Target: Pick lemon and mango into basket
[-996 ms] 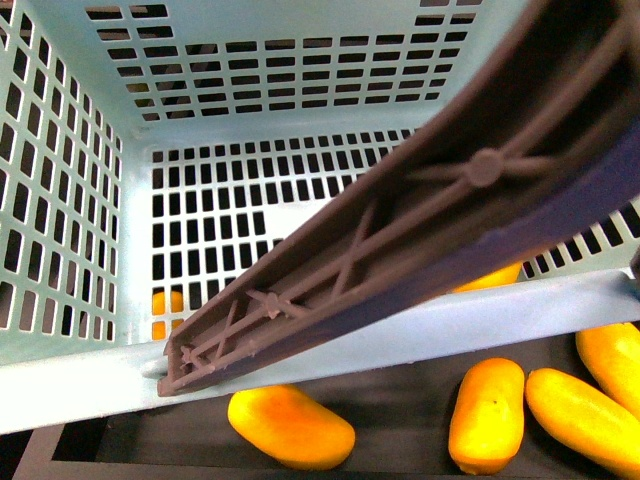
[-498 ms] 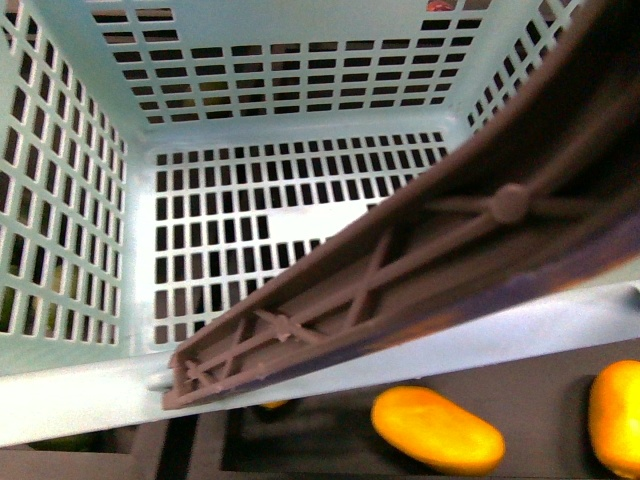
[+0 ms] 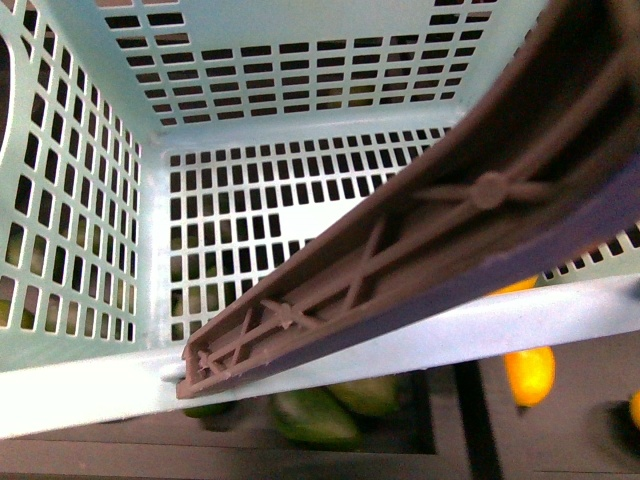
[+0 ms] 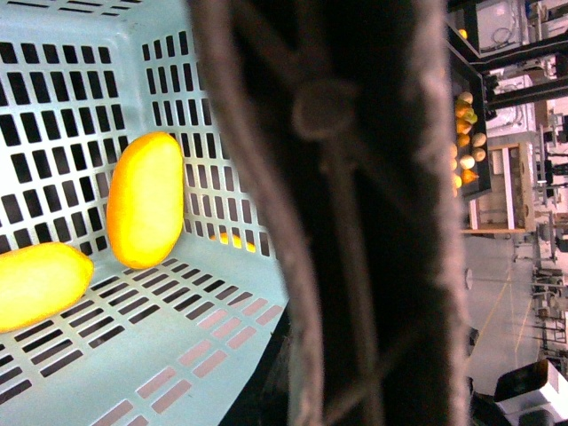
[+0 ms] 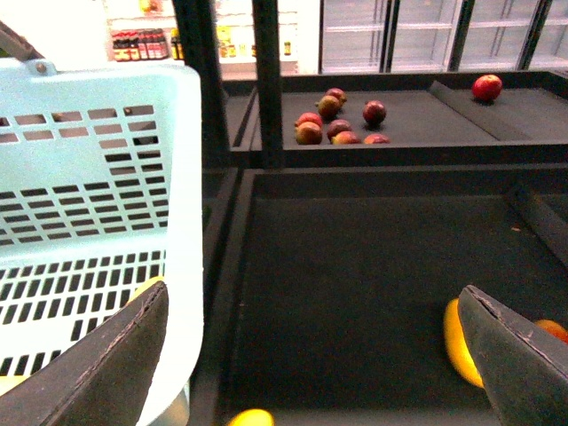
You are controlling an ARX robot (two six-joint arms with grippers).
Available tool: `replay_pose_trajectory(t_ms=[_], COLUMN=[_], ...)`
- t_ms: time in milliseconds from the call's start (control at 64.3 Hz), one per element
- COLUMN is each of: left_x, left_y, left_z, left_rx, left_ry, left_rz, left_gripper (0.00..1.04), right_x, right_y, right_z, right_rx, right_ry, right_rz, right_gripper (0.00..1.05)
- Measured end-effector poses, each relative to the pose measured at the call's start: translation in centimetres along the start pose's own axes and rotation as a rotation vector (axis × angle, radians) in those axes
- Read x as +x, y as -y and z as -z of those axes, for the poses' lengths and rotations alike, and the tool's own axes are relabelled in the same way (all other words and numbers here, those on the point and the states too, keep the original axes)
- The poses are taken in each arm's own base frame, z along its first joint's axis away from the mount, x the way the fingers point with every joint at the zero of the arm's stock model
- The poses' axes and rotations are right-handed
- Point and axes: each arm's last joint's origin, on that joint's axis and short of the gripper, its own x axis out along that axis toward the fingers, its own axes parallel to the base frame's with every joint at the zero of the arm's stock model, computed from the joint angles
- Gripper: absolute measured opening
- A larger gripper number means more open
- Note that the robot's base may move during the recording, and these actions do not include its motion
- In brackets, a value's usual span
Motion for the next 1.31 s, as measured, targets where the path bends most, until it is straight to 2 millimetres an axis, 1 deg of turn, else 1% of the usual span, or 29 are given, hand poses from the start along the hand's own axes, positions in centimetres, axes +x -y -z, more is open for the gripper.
replay_pose_trajectory(t_ms=[1152,1307], left_x=[-0.01,-0.18], left_y=[-0.03,-0.33], left_z=[-0.04,-0.41], left_rx=[0.002,0.001], left_ry=[0.004,0.036], left_rz=[-0.003,-0.027], left_gripper=[0.05,0.05], right_x=[-0.01,-0.01], right_y=[-0.01,-0.01], right_z=[0.0,0.01], right_rx=[0.0,0.0], right_ry=[0.0,0.0], right_rz=[-0.004,-0.008], right_gripper=[0.96,0.96])
